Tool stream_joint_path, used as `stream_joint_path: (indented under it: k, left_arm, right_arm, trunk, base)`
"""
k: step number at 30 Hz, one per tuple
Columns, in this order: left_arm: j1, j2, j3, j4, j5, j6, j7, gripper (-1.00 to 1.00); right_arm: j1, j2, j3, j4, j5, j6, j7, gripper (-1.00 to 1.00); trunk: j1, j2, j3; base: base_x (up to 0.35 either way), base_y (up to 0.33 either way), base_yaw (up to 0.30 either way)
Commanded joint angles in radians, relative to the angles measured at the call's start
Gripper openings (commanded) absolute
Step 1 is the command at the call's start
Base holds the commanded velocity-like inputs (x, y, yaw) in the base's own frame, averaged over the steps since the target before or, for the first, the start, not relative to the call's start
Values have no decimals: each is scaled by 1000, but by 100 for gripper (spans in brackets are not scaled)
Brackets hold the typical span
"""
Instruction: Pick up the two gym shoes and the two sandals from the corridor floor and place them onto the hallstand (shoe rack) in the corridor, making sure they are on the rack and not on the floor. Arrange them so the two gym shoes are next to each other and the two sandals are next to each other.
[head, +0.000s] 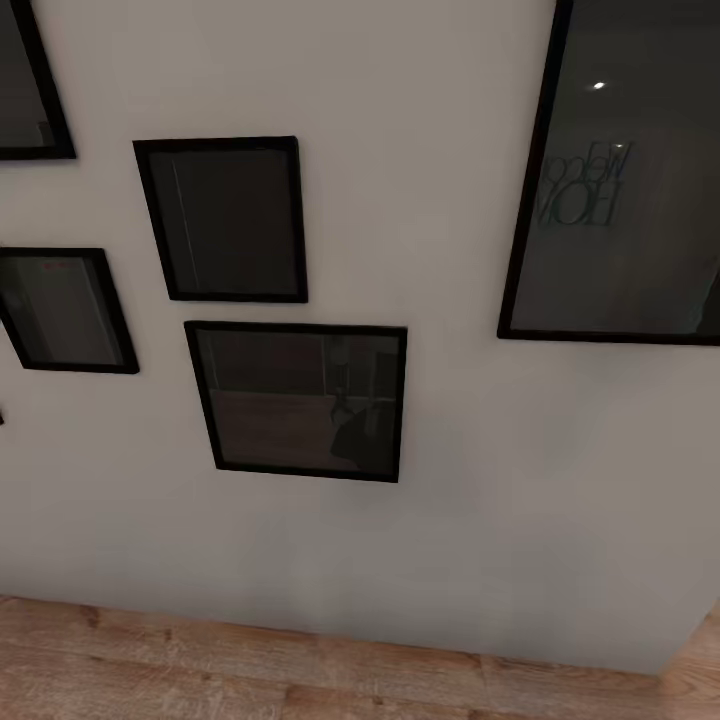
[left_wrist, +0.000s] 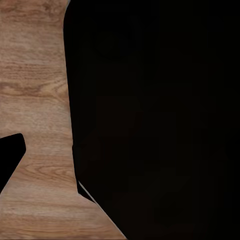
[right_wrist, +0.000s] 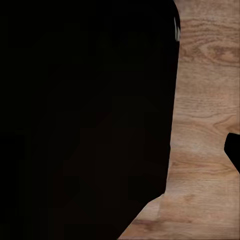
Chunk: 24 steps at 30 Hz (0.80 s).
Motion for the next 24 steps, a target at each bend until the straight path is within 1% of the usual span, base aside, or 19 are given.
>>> stream_joint_path:
  k: [1, 4, 6, 10, 24]
  left_arm:
    - [0, -2, 2, -5, -2, -2, -2, 100]
    - [1, -2, 2, -4, -2, -2, -2, 100]
    - [0, -2, 3, -4, -2, -2, -2, 100]
    - [1, -2, 3, -3, -2, -2, -2, 100]
    - [1, -2, 3, -3, -2, -2, -2, 100]
  right_arm:
    - [-6, 6, 2, -6, 1, 0, -3, 100]
    - [-12, 21, 2, -21, 1, 0, -3, 100]
    - [-12, 21, 2, -21, 1, 0, -3, 100]
    - [-13, 29, 2, -29, 0, -2, -3, 100]
    - [-14, 32, 2, -34, 0, -3, -3, 100]
  trunk:
    - [0, 0, 0]
    - [0, 0, 0]
    - [0, 0, 0]
    - [0, 0, 0]
    - [0, 0, 0]
  base:
    - [0, 0, 0]
    - [0, 0, 0]
    - [0, 0, 0]
    - [0, 0, 0]
    - [0, 0, 0]
